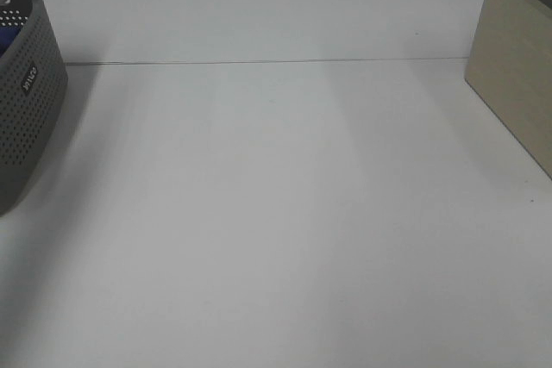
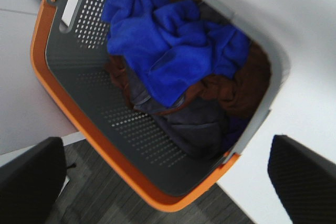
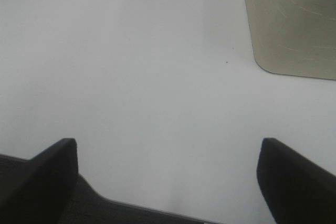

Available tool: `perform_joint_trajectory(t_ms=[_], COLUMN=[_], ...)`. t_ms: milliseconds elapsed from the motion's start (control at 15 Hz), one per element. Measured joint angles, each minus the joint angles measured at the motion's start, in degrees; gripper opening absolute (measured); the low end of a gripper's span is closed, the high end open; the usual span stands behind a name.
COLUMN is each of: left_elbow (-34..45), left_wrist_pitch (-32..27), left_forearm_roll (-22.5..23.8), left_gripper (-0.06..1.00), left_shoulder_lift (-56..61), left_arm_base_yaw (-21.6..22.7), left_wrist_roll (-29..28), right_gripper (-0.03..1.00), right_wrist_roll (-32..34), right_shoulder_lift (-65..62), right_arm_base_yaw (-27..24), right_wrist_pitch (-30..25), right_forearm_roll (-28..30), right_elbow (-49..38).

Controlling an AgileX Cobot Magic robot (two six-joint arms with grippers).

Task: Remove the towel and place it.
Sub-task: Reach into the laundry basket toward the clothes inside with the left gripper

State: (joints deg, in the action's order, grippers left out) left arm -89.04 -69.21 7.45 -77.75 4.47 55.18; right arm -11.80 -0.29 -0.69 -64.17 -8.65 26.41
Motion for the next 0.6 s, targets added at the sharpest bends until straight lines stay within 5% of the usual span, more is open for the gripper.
perform_joint_trajectory(t_ms=[267,600], left_elbow=[-2.2,-2.2], left_wrist_pitch=[1.4,18.0], left_forearm_roll=[16.4,26.5], left_gripper=[0.99,0.99], left_shoulder_lift=[-12.3,-26.1], left_arm_base_yaw=[0.0,0.0], left_wrist_roll=[3.0,3.7], right_gripper=[0.90,0.90], right_wrist_roll=[0.0,0.0], right_shoulder_lift=[0.0,0.0], right_arm_base_yaw=[0.0,0.0], right_wrist_pitch=[0.0,0.0], right_forearm_roll=[0.0,0.0], right_elbow=[0.0,0.0])
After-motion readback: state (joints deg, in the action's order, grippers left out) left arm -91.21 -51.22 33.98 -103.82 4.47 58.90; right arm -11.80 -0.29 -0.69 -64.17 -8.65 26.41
